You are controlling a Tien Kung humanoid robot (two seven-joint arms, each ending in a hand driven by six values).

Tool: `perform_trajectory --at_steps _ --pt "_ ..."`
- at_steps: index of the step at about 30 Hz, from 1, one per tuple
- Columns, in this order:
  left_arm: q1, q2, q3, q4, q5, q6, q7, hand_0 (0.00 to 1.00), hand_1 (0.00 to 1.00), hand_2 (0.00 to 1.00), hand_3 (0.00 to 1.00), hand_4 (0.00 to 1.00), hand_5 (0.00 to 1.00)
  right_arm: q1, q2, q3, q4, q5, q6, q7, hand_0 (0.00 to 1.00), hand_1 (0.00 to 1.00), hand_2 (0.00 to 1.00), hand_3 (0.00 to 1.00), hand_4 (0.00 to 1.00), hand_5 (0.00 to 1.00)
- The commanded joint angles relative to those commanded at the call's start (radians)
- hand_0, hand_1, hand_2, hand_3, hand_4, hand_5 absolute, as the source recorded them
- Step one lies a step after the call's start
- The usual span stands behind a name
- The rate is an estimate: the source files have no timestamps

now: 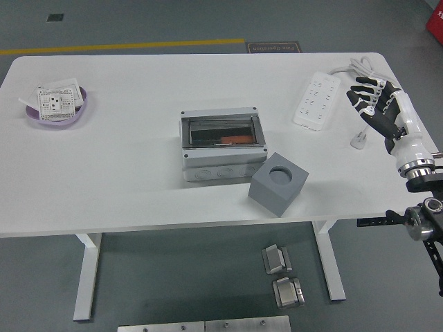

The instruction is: Pick up the cylinder from the cube,place it in the box,flap close box

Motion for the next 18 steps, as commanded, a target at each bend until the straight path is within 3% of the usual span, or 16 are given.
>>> perform_trajectory --at_steps 18 --pt "-0.006 0.007 0.016 0.001 -0.005 0.001 0.001 0.729 0.73 0.645 0.798 0.796 0.374 -0.001 -0.006 0.018 0.0 -0.011 -0.003 0.0 0.627 0.617 0.654 0.672 0.882 0.391"
